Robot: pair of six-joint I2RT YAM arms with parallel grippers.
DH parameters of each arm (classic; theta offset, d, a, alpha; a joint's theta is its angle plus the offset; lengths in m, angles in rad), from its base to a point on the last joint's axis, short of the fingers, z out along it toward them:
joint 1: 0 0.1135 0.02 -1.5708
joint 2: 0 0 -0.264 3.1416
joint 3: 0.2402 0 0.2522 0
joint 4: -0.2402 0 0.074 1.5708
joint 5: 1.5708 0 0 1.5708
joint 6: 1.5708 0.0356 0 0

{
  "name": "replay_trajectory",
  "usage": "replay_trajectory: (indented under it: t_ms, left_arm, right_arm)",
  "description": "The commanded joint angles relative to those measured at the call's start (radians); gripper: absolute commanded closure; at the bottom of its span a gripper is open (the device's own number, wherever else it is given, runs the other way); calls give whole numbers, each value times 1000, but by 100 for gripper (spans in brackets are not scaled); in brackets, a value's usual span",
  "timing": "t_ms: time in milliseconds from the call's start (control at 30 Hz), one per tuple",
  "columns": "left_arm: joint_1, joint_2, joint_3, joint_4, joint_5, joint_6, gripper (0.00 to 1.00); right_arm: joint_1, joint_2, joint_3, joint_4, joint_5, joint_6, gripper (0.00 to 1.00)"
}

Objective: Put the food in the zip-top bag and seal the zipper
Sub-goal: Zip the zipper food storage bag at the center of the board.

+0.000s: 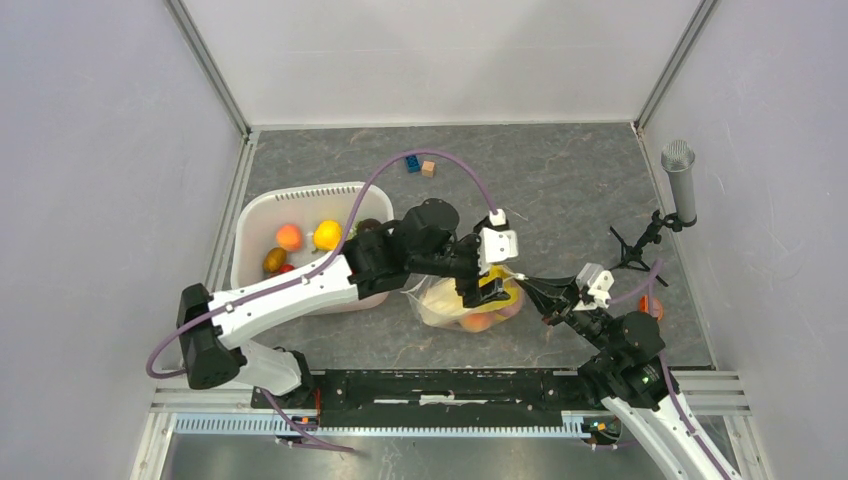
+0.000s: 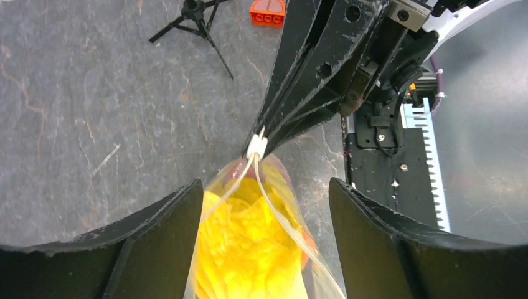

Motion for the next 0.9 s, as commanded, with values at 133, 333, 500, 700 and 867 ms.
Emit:
replay_trajectory:
  t_ms: [133, 333, 500, 700, 867]
  left_arm:
    - [-15, 66, 77, 74, 94, 231, 29]
    - [-27, 104, 92, 60, 90, 260, 39]
    - [-38, 130, 111, 54, 72, 274, 50]
    - [-41, 142, 140, -16, 37, 294, 68]
    - [-41, 134, 153, -65, 3, 300, 82]
  right_arm:
    - [-1, 8, 46, 42, -22, -21, 100]
    - [-2, 7, 49, 40, -23, -24, 100]
    - [-1, 11, 48, 39, -28, -26, 100]
    - [-1, 6, 55, 31, -20, -31, 100]
    - [-1, 5, 53, 20, 4, -33, 100]
